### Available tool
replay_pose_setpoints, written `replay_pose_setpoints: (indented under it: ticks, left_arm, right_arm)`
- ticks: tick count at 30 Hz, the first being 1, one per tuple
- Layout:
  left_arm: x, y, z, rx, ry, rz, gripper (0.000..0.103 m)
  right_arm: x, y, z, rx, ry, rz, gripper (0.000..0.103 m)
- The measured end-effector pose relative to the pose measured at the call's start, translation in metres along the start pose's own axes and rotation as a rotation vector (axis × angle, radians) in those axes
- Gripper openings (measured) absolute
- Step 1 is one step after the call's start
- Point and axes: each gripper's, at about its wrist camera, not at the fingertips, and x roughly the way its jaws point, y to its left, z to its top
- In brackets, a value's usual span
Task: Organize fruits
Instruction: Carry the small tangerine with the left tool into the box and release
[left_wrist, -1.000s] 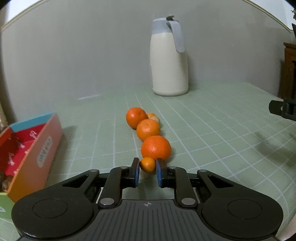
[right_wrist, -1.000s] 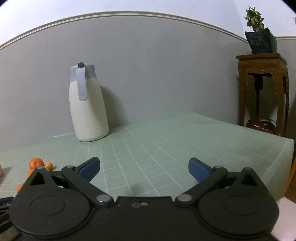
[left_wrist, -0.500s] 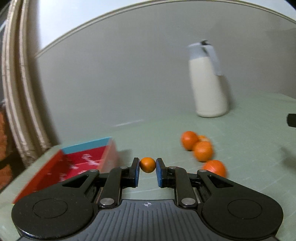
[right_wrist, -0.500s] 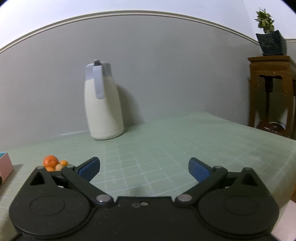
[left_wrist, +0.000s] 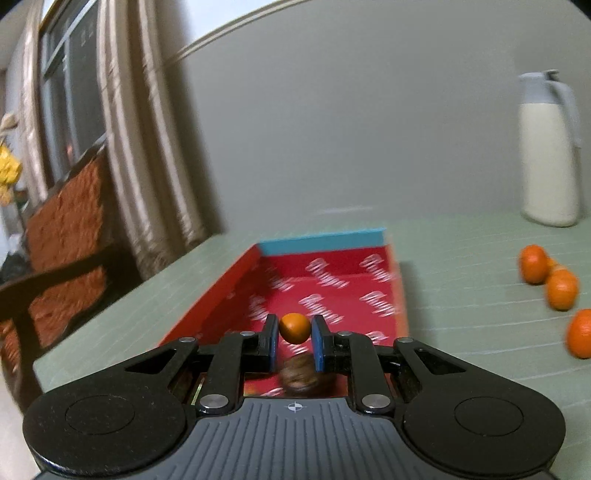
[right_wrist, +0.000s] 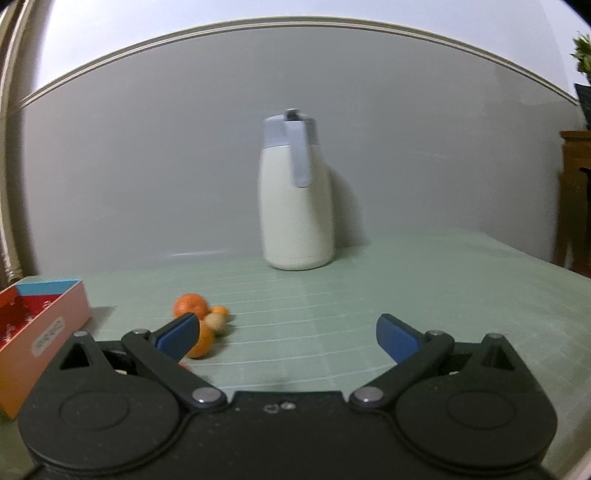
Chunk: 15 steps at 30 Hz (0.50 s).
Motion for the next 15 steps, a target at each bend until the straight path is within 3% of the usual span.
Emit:
replay_pose_setpoints:
  ticks: [4, 12, 14, 15]
  left_arm:
    - [0.017, 0.02, -0.003, -0.049, 0.076, 0.027, 0.019]
    - [0.019, 0.03, -0.007, -0.057, 0.088, 0.058, 0.021]
    - [0.018, 0.033, -0.007, -0.072, 0.083, 0.057, 0.04]
    - [0.015, 0.035, -0.006, -0.082, 0.075, 0.06, 0.064]
  right_arm:
    - [0.003, 0.014, 0.0, -0.012, 0.014, 0.038, 0.102]
    - [0.009, 0.032, -0.002, -0.027, 0.048, 0.103, 0.102]
    - [0.011, 0.035, -0.003, -0.028, 0.051, 0.113, 0.102]
    - [0.011, 0.038, -0.003, -0.03, 0.053, 0.119, 0.102]
